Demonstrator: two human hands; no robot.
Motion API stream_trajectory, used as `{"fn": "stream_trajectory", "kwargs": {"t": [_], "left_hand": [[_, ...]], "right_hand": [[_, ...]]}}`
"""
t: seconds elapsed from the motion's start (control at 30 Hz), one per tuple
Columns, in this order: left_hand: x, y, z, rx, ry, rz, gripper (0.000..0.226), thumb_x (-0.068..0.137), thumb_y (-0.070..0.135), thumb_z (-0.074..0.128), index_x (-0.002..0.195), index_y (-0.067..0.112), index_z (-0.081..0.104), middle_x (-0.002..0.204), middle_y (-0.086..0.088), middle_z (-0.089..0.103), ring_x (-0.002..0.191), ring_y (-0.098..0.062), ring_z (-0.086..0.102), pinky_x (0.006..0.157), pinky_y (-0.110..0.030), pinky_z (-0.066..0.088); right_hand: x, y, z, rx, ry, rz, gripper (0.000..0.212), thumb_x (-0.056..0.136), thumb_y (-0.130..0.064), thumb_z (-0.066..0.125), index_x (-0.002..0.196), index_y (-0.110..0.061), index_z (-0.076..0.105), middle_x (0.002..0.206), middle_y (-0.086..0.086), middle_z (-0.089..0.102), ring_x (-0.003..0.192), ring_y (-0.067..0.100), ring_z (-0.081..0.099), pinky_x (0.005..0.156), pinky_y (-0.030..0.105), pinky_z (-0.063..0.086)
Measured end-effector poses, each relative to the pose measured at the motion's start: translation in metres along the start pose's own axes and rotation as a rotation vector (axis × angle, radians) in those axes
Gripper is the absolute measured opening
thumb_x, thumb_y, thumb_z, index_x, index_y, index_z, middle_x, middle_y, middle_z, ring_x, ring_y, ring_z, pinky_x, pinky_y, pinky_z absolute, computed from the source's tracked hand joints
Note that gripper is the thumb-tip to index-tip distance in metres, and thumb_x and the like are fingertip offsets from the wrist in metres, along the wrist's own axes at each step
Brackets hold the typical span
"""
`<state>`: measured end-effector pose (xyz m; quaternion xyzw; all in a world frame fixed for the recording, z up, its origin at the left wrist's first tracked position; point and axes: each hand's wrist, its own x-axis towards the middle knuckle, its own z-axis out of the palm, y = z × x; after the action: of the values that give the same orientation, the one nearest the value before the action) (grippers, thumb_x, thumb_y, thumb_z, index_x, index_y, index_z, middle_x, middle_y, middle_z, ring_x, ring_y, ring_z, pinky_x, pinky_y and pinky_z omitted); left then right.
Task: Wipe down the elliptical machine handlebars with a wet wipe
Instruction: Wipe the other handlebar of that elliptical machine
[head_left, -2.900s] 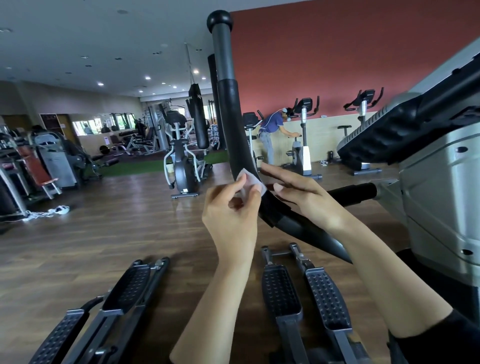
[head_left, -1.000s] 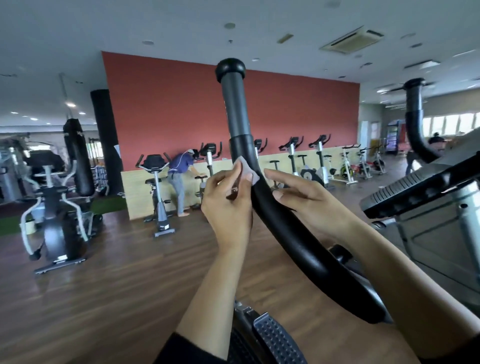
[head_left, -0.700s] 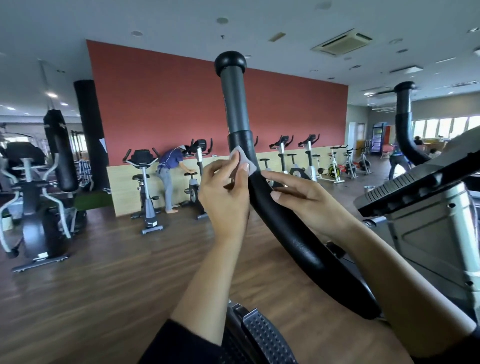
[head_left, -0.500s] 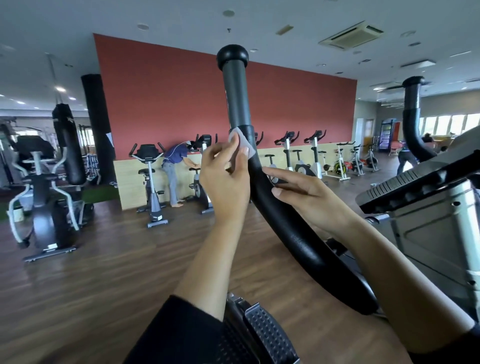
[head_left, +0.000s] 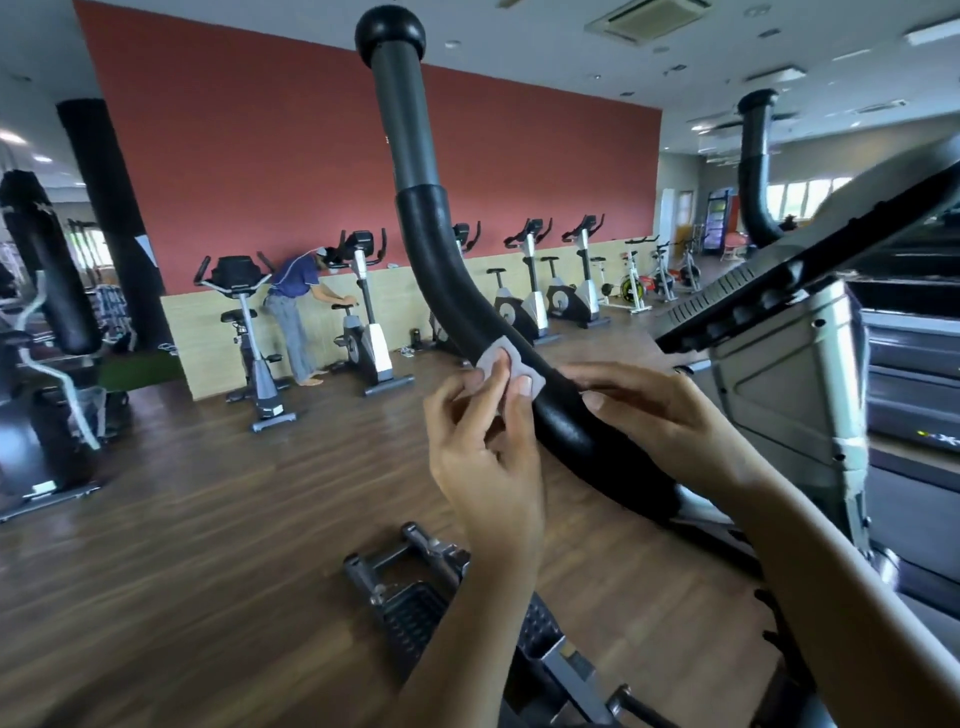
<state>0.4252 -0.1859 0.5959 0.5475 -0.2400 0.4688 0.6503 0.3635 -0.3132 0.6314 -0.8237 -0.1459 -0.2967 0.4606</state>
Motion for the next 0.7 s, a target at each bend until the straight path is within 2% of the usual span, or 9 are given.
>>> {"fn": "stream_trajectory", "kwargs": {"t": [0.13,0.2,0.27,0.33,0.4,0.5,0.57,0.63,0.7], "left_hand": [[-0.021,0.006,-0.003,-0.043,-0.043,-0.015,0.027,0.081,0.004,0.073,0.108,0.001,0.069,0.097,-0.014,0.057,0.091,-0.012,0.058,0.074,-0.002,0.044],[-0.03,0.008,-0.006,-0.08,-0.075,-0.027,0.027,0.084,0.013,0.071,0.109,0.002,0.069,0.099,-0.01,0.056,0.091,-0.017,0.06,0.074,-0.011,0.05],[-0.037,0.009,-0.009,-0.105,-0.099,-0.04,0.03,0.085,0.017,0.069,0.11,0.001,0.069,0.101,-0.008,0.057,0.092,-0.02,0.061,0.071,-0.025,0.057],[-0.043,0.008,-0.01,-0.114,-0.109,-0.045,0.032,0.083,0.014,0.073,0.111,0.0,0.069,0.101,-0.01,0.059,0.092,-0.022,0.062,0.068,-0.036,0.059],[-0.045,0.007,-0.011,-0.122,-0.119,-0.044,0.033,0.08,0.01,0.076,0.11,-0.001,0.069,0.099,-0.01,0.06,0.09,-0.023,0.063,0.065,-0.039,0.058],[-0.041,0.008,-0.014,-0.149,-0.129,-0.069,0.034,0.078,0.01,0.078,0.11,0.0,0.069,0.097,-0.009,0.062,0.09,-0.013,0.062,0.065,-0.032,0.057],[-0.039,0.009,-0.017,-0.162,-0.136,-0.082,0.032,0.078,0.006,0.077,0.108,-0.001,0.07,0.096,-0.007,0.062,0.09,0.002,0.06,0.068,-0.019,0.055],[-0.038,0.011,-0.023,-0.142,-0.152,-0.066,0.028,0.079,0.002,0.076,0.107,0.0,0.07,0.094,-0.002,0.061,0.088,0.012,0.056,0.069,-0.01,0.05],[-0.039,0.011,-0.031,-0.117,-0.186,-0.047,0.026,0.081,0.003,0.074,0.106,0.002,0.07,0.091,0.005,0.06,0.086,0.014,0.055,0.069,-0.005,0.045]], "right_hand": [[-0.033,-0.003,0.001,-0.049,0.145,0.05,0.033,0.091,-0.007,0.061,0.105,-0.036,0.069,0.102,-0.012,0.073,0.098,0.007,0.066,0.089,0.026,0.05],[-0.046,-0.003,0.005,-0.097,0.224,0.072,0.036,0.089,-0.006,0.065,0.104,-0.038,0.069,0.1,-0.015,0.072,0.095,0.004,0.066,0.087,0.023,0.05],[-0.057,-0.004,0.011,-0.19,0.295,0.065,0.036,0.086,-0.007,0.068,0.108,-0.035,0.069,0.101,-0.017,0.072,0.097,0.001,0.065,0.087,0.018,0.048],[-0.065,-0.006,0.016,-0.295,0.362,0.049,0.035,0.083,-0.009,0.071,0.112,-0.03,0.069,0.106,-0.017,0.07,0.101,0.001,0.063,0.089,0.014,0.046],[-0.072,-0.008,0.021,-0.363,0.408,0.046,0.036,0.082,-0.009,0.072,0.114,-0.026,0.069,0.109,-0.014,0.069,0.104,0.0,0.061,0.09,0.011,0.043],[-0.078,-0.007,0.028,-0.469,0.462,0.027,0.042,0.08,-0.007,0.074,0.118,-0.024,0.067,0.112,-0.014,0.066,0.103,0.001,0.059,0.088,0.006,0.039],[-0.082,-0.005,0.033,-0.578,0.508,0.013,0.043,0.079,-0.009,0.075,0.119,-0.023,0.066,0.114,-0.014,0.063,0.106,0.007,0.057,0.091,0.012,0.04],[-0.087,-0.005,0.04,-0.661,0.571,0.011,0.038,0.081,-0.014,0.072,0.117,-0.022,0.067,0.118,-0.01,0.063,0.109,0.014,0.056,0.093,0.017,0.04],[-0.095,-0.007,0.052,-0.71,0.654,0.006,0.031,0.081,-0.019,0.068,0.113,-0.02,0.069,0.117,-0.005,0.062,0.108,0.015,0.053,0.093,0.011,0.034]]}}
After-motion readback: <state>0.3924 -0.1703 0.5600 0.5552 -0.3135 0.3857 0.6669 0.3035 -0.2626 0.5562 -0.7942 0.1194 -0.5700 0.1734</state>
